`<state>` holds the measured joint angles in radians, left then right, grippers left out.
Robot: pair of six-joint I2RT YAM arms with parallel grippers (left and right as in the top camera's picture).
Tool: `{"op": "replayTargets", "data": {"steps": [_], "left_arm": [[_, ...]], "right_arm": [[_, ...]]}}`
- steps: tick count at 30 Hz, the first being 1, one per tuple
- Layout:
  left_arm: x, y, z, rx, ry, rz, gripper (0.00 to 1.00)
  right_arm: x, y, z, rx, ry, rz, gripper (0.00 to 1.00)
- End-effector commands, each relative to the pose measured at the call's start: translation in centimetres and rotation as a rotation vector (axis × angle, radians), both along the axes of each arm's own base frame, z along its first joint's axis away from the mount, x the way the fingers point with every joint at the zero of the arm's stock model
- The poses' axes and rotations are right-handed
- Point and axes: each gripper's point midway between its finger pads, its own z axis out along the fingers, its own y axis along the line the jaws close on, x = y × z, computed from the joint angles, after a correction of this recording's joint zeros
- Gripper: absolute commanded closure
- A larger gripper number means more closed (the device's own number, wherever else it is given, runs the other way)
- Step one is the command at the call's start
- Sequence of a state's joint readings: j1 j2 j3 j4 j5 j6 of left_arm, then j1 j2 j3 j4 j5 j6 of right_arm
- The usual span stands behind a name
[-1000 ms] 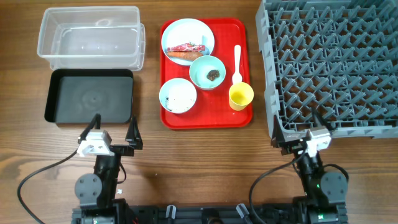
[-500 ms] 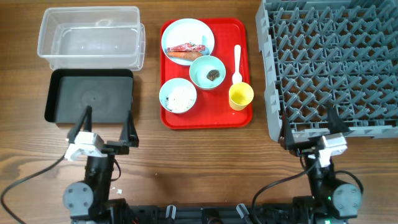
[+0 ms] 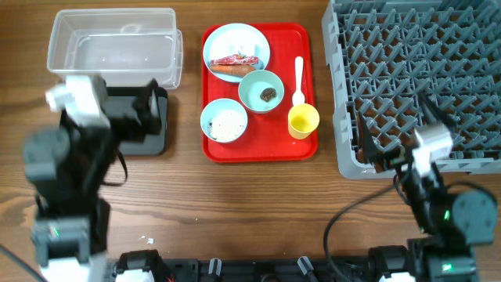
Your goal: Sort waste into correct bins and load items into the dishwasher rack
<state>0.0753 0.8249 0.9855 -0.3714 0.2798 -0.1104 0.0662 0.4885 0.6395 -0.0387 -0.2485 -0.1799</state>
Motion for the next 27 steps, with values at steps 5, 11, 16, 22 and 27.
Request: {"op": "replayTargets", "data": {"steps": [5, 11, 16, 22, 27], "left_arm": [[6.4, -1.0, 1.5, 0.060, 0.268, -0.066, 0.00], [10.0, -3.0, -1.5, 0.091, 0.523, -0.094, 0.00], [11.9, -4.3, -4.5, 0.109, 0.604, -0.117, 0.00], [14.0, -7.0, -4.7, 0.024, 0.559, -0.248, 0.00], [17.4, -7.3, -3.7, -0.008, 0.460, -0.155, 0.00]], "right_arm": [[3.2, 1.8, 3.1, 0.013, 0.284, 0.101, 0.00], [5.7, 2.1, 2.3, 0.010, 0.594, 0.105, 0.00], [7.7, 2.2, 0.3, 0.015, 0.751, 0.097, 0.00], [8.8, 2.4, -3.2, 0.101, 0.913, 0.074, 0.00], [9.0, 2.4, -3.8, 0.100, 0.934, 0.072, 0.00]]}}
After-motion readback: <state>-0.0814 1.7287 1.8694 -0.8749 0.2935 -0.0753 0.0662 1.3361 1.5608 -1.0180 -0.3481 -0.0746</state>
